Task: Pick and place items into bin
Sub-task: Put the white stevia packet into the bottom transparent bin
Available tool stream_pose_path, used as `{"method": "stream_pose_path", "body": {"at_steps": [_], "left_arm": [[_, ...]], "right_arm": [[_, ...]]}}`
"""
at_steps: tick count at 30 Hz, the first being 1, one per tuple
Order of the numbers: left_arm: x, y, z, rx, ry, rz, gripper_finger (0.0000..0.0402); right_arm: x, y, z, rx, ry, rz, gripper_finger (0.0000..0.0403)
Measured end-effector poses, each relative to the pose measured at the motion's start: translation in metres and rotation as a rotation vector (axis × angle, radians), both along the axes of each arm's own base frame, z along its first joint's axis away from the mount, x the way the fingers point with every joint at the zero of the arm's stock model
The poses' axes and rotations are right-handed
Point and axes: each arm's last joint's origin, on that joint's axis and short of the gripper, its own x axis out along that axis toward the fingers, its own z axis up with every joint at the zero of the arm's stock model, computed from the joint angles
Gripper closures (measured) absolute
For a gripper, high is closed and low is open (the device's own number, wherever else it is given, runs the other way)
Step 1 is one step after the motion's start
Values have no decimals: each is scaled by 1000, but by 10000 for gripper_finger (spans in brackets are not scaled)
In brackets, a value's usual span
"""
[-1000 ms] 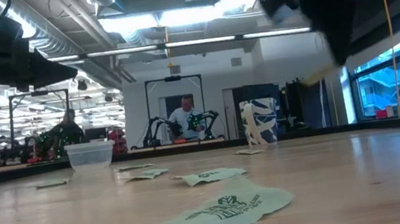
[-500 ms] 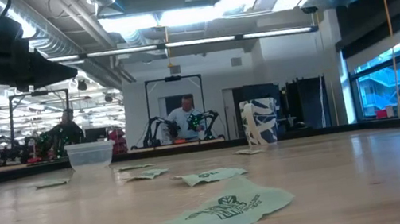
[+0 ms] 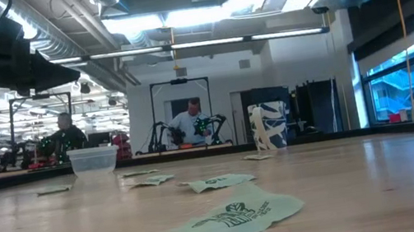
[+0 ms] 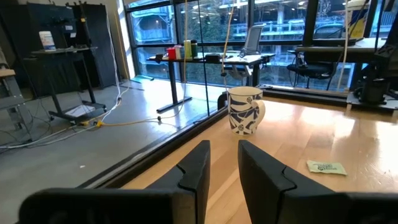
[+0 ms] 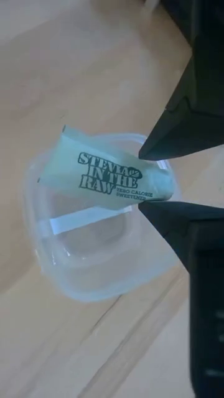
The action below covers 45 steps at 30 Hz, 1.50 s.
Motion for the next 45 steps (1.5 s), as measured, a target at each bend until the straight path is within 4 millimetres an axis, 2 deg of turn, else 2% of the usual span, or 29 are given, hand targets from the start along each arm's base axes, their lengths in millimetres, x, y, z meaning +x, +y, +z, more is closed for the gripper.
{"method": "stream_pose_path", "body": {"at_steps": [5,19,23,27,33,45], "left_arm": [[0,0,0,0,0,0,325],[0,0,0,0,0,0,325],[0,0,0,0,0,0,325],[0,0,0,0,0,0,325],[0,0,0,0,0,0,325],[0,0,0,0,-1,0,325]], "right_arm": [[1,-2,-8,17,-16,-4,283],[1,-2,-7,29,-1,20,283],[4,-7,5,-22,25,-1,283],[10,-14,26,-74,31,36,283],[32,-33,44,-67,-10,122,283],[72,-102,46,-166,-101,252,238]]}}
